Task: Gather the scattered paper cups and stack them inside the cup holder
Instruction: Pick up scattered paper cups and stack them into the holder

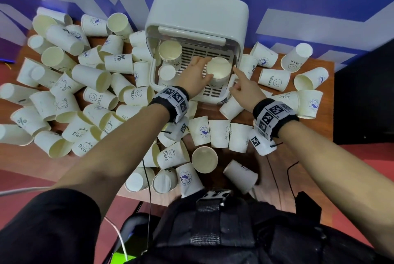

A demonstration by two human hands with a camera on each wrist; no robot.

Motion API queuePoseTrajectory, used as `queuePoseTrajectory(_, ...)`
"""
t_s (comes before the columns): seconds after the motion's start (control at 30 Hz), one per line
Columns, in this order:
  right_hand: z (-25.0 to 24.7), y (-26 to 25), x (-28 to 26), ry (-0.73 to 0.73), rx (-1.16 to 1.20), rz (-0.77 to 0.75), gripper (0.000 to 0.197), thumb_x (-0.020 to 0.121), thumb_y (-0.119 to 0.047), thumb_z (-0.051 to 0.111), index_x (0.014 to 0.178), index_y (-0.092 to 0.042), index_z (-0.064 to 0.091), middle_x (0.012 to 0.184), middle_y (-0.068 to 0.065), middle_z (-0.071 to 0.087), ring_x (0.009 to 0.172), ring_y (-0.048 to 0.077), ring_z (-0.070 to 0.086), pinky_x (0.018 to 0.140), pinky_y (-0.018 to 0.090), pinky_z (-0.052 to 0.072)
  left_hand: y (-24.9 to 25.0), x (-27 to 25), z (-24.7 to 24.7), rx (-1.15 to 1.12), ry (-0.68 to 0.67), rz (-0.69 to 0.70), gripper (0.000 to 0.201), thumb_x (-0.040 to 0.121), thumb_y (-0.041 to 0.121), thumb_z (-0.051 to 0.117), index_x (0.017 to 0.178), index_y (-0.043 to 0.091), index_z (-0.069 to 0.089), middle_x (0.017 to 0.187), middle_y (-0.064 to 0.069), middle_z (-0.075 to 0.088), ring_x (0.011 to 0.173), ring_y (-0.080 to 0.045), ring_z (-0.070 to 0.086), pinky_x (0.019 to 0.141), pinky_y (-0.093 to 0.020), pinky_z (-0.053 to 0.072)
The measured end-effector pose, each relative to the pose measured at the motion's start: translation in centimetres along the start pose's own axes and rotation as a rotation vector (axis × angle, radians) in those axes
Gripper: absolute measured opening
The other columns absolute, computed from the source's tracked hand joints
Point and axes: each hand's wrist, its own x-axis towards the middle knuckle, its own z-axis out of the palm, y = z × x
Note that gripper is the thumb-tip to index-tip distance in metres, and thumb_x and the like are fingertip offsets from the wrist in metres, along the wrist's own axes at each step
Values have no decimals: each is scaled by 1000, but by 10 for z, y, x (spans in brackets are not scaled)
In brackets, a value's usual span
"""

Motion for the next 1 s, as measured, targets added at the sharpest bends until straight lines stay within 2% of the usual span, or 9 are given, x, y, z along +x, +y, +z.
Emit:
queuePoseTrajectory(0.1, -7, 14, -15, 19, 9, 0, 51, 96, -17, 48, 145, -20, 34, 109, 14, 62, 105, 27, 57, 89, 31, 43, 14, -12, 4, 12, 30, 40, 47, 93, 21, 56, 139, 15, 44, 130, -7, 49, 88, -17, 56, 88, -28, 44)
queuePoseTrajectory(0.17, -15, 25, -27, 29, 16, 19, 46, 96, -16, 48, 141, -17, 40, 111, 13, 61, 107, 27, 55, 91, 31, 42, 27, -18, 10, 22, 13, 71, 46, 93, 19, 55, 138, 16, 46, 127, -6, 51, 85, -14, 53, 83, -25, 41)
queuePoseTrajectory(0.33, -40, 63, -53, 82, 28, 109, 47, 95, -18, 45, 142, -18, 39, 117, 13, 59, 110, 29, 55, 95, 37, 44, 69, -24, 35, 30, -67, 107, 44, 93, 19, 55, 136, 17, 47, 125, -6, 54, 96, -17, 54, 81, -20, 35)
queuePoseTrajectory(0.4, -52, 80, -62, 100, 24, 145, 46, 95, -18, 45, 141, -18, 40, 119, 14, 59, 112, 30, 54, 93, 34, 42, 87, -26, 48, 20, -84, 127, 42, 93, 17, 57, 134, 15, 50, 124, -7, 55, 103, -19, 55, 84, -20, 36)
queuePoseTrajectory(0.5, -73, 104, -76, 136, 26, 189, 45, 95, -16, 45, 140, -16, 41, 121, 14, 58, 114, 30, 53, 91, 32, 41, 115, -28, 72, 38, -149, 154, 41, 91, 16, 57, 132, 15, 51, 122, -6, 56, 102, -19, 55, 86, -24, 39)
queuePoseTrajectory(0.67, -110, 144, -87, 163, 26, 206, 45, 95, -14, 46, 139, -16, 43, 119, 10, 59, 113, 28, 53, 85, 25, 37, 160, -22, 116, 47, -270, 142, 46, 91, 14, 58, 136, 12, 47, 130, -10, 52, 107, -25, 56, 92, -28, 41)
queuePoseTrajectory(0.8, -136, 173, -83, 188, 24, 234, 44, 93, -14, 48, 137, -13, 46, 125, 14, 57, 117, 30, 51, 97, 30, 39, 189, -14, 145, 52, -332, 123, 50, 93, 16, 57, 140, 14, 42, 137, -10, 47, 115, -24, 52, 97, -31, 40)
queuePoseTrajectory(0.9, -147, 190, -80, 191, 19, 220, 43, 92, -14, 50, 135, -11, 48, 125, 14, 57, 119, 29, 50, 101, 34, 39, 206, -6, 167, 76, -325, 109, 50, 92, 18, 57, 140, 16, 42, 137, -9, 45, 111, -24, 55, 97, -30, 38)
queuePoseTrajectory(1.0, -152, 204, -77, 166, 32, 206, 38, 92, -13, 50, 130, -11, 51, 121, 15, 58, 115, 29, 52, 96, 34, 39, 219, 5, 186, 46, -340, 70, 56, 90, 16, 59, 142, 14, 38, 137, -11, 42, 104, -26, 59, 90, -25, 36)
